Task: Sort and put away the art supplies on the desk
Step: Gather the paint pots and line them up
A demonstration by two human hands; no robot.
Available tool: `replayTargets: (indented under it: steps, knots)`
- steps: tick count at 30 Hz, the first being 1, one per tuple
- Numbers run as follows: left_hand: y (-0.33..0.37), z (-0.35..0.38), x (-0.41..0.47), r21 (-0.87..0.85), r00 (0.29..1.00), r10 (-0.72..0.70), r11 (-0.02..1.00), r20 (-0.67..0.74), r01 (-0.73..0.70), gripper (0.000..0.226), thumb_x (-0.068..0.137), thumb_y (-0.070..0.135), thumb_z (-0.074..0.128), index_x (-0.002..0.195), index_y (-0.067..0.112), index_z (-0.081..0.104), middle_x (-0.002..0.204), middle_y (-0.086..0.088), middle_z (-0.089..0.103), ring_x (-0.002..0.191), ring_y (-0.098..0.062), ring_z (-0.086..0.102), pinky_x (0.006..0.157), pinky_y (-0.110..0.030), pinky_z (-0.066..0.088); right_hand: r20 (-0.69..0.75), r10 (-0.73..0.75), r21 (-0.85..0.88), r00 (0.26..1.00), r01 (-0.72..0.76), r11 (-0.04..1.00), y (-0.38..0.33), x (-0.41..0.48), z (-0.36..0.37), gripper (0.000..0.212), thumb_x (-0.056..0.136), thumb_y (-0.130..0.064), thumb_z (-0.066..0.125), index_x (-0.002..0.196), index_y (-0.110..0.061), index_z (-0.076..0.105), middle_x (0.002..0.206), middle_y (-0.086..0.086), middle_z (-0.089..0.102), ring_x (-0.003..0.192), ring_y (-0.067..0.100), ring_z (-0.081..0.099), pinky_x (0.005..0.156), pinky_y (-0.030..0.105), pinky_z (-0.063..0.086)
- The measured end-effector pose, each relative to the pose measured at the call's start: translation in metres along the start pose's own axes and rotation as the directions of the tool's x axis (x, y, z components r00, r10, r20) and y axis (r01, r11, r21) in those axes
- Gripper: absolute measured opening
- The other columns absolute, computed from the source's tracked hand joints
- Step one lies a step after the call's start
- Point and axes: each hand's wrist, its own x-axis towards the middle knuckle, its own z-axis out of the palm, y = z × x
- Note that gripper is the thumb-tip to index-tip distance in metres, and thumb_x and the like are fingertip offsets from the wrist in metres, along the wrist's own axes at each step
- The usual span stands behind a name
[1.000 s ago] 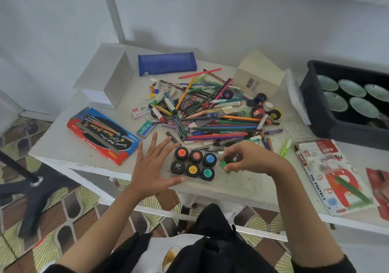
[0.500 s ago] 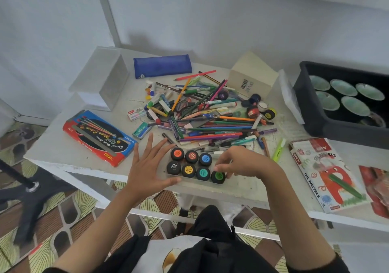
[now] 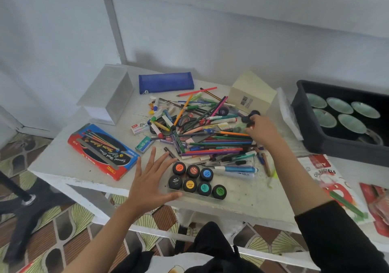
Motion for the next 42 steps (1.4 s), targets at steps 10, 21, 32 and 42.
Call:
replayTargets:
  steps: [10, 21, 32, 42]
  knots:
    - [-0.001, 0.000, -0.001, -0.015, 1.000, -0.001, 1.000, 0.001, 0.001, 0.097, 0.066, 0.094, 0.031, 0.146, 0.041, 0.020, 0.156, 0.016, 0.005, 0.145, -0.012, -0.019, 0.112, -0.043, -0.022, -0.222, 0.080, -0.128, 0.972, -0.110, 0.986, 0.002, 0.006, 0.032, 0.026, 0.088, -0.018, 0.054, 0.113, -0.014, 0.054, 0.117, 0.015, 0.054, 0.113, 0.036, 0.046, 0.093, 0.047, 0.042]
    - [-0.002, 0.004, 0.000, 0.004, 1.000, -0.001, 1.000, -0.011, 0.001, 0.093, 0.068, 0.093, 0.032, 0.145, 0.045, 0.011, 0.157, 0.013, 0.007, 0.146, -0.014, -0.015, 0.113, -0.040, -0.021, 0.185, -0.279, 0.574, 0.942, 0.127, 0.809, -0.005, -0.081, -0.006, 0.031, 0.071, -0.022, 0.080, 0.099, -0.027, 0.067, 0.094, -0.009, 0.069, 0.084, 0.004, 0.065, 0.076, 0.024, 0.056]
    - [0.000, 0.001, 0.001, -0.007, 1.000, -0.016, 1.000, 0.012, 0.016, 0.102, 0.062, 0.095, 0.026, 0.146, 0.039, 0.019, 0.154, 0.019, -0.001, 0.142, -0.008, -0.024, 0.114, -0.047, -0.019, 0.380, -0.412, 0.252, 0.828, 0.336, 0.908, -0.019, -0.105, 0.004, 0.029, 0.072, -0.022, 0.081, 0.094, -0.030, 0.064, 0.099, -0.008, 0.052, 0.076, -0.001, 0.050, 0.070, 0.019, 0.048]
    - [-0.001, 0.004, 0.001, -0.043, 1.000, -0.006, 0.999, -0.022, 0.005, 0.101, 0.063, 0.095, 0.031, 0.146, 0.037, 0.025, 0.156, 0.016, 0.005, 0.144, -0.009, -0.021, 0.114, -0.046, -0.017, 0.478, -0.346, 0.091, 0.807, 0.347, 0.934, -0.048, -0.105, 0.010, 0.035, 0.082, -0.011, 0.071, 0.115, -0.020, 0.064, 0.107, 0.000, 0.050, 0.091, 0.019, 0.059, 0.072, 0.030, 0.057]
